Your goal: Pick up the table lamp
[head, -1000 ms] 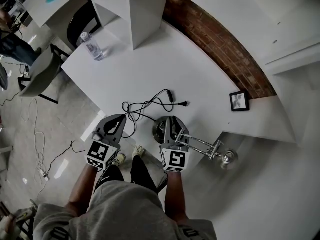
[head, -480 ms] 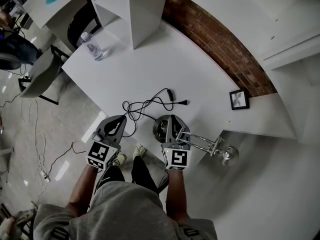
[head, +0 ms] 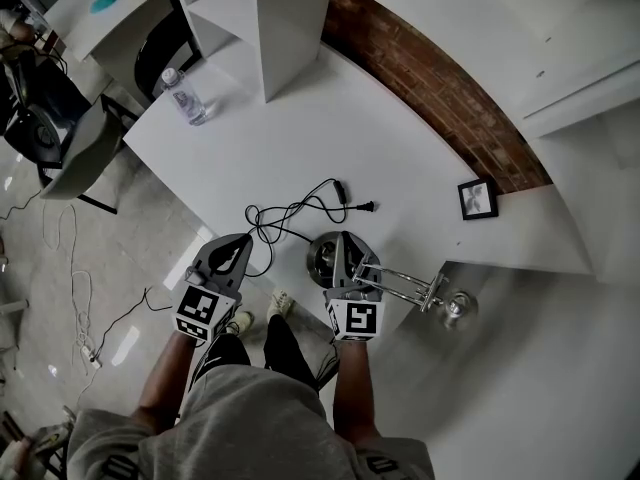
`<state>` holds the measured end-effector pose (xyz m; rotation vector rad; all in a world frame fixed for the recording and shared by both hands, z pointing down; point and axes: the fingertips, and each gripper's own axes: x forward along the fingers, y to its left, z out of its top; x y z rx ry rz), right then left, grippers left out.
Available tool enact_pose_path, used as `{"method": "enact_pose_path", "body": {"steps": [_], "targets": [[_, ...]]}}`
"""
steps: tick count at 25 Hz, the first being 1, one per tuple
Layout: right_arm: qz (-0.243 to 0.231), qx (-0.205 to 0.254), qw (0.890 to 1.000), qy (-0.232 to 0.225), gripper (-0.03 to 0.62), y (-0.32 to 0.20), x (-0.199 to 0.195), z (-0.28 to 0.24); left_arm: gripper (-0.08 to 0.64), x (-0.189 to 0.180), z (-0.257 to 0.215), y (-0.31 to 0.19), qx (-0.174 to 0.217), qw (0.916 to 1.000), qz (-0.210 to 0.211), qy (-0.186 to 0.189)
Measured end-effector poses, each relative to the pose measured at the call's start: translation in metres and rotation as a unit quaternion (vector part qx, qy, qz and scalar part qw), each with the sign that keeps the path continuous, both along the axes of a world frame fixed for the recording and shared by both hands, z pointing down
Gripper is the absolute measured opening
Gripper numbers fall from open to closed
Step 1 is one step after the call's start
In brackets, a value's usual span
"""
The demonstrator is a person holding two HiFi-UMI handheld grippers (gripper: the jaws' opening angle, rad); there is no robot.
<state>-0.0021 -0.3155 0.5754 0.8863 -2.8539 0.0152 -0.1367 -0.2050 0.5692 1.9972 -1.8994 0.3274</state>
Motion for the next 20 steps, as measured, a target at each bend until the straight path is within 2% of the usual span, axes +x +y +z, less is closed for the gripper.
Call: {"method": "enact_pose_path", "body": {"steps": [10, 16, 20], "targets": [[-0.013, -0.011, 1.000, -0.004, 0.020, 0.002, 0.003, 0.002, 0.003, -0.002, -0.001, 0.001, 0.006, 1.0000, 0.008, -0.001], [0.003, -0.029, 0.999, -0.027, 0.020, -0.005, 0.014, -0.005, 0.003, -0.006, -0.002, 0.001, 0.007, 0.9999, 0.008, -0.001], [0.006, -0.021, 0.999, -0.034, 0.020, -0.006, 0.014, -0.015, 0.003, -0.004, -0.009, -0.002, 0.015, 0.9998, 0.014, 0.000]]}}
